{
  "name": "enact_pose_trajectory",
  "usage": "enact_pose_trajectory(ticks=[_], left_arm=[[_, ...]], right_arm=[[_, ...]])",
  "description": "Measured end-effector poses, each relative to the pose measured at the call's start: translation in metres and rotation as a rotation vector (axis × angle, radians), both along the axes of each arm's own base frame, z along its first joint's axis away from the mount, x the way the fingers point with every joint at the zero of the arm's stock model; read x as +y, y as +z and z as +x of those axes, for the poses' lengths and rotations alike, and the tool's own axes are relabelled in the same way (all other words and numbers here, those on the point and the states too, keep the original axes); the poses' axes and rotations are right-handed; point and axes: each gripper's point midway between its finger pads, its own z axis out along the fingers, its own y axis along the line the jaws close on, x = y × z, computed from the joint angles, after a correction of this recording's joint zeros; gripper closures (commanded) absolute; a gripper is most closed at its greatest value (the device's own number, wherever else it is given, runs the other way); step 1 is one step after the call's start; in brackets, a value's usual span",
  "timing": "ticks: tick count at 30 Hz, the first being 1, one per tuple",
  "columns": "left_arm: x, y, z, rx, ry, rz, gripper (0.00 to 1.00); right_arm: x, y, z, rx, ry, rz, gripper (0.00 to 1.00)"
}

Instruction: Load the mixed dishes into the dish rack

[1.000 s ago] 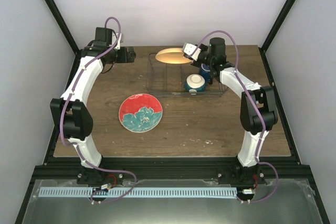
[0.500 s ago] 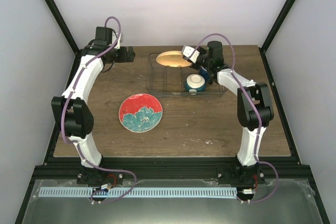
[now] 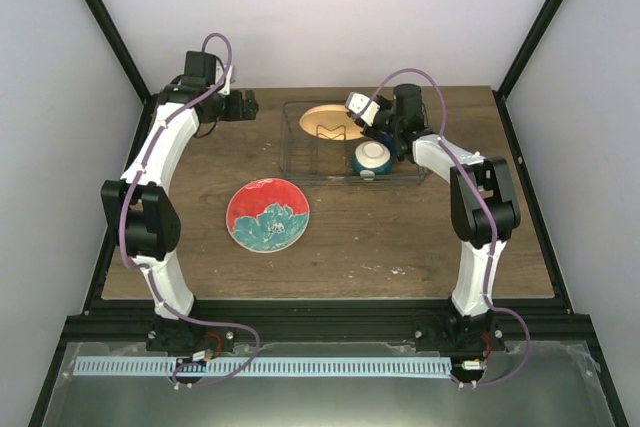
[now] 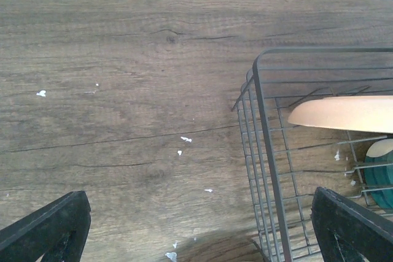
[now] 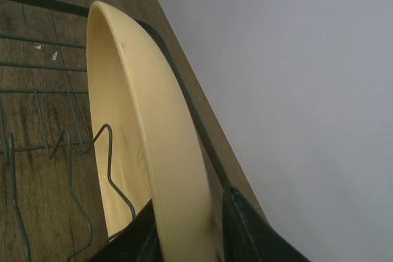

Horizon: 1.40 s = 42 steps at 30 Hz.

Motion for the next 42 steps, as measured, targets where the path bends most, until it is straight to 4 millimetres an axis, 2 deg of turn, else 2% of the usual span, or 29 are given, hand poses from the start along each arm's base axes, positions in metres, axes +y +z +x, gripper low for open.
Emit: enact_pose_trajectory(ticks=[12, 16, 20, 25, 28, 31, 35, 42], left_arm=[[0.000, -0.007, -0.003, 0.029, 0.002, 0.001, 0.00], [0.003, -0.020, -0.012, 0.068, 0.012, 0.011, 0.00], [0.012, -0.042, -0.037, 0.151, 0.049, 0.035, 0.00], [0.021, -0.056, -0.069, 0.241, 0.091, 0.055, 0.00], [0.025, -0.067, -0.092, 0.302, 0.108, 0.060, 0.00], [0.027, -0.081, -0.115, 0.371, 0.120, 0.065, 0.01], [0.026, -0.096, -0.136, 0.443, 0.120, 0.075, 0.02], [0.010, -0.130, -0.175, 0.556, 0.072, 0.072, 0.08]], right_arm=[[0.007, 0.006, -0.003, -0.006, 0.014, 0.020, 0.46], [0.005, 0.017, -0.008, 0.009, -0.015, 0.018, 0.42], [-0.005, 0.042, -0.011, 0.043, -0.099, 0.057, 0.37], [-0.026, 0.087, 0.007, 0.099, -0.330, 0.163, 0.34], [-0.036, 0.097, 0.008, 0.143, -0.439, 0.210, 0.35], [-0.045, 0.099, 0.003, 0.226, -0.550, 0.267, 0.35], [-0.050, 0.093, -0.006, 0.315, -0.644, 0.311, 0.36], [-0.040, 0.074, -0.026, 0.409, -0.719, 0.291, 0.35]])
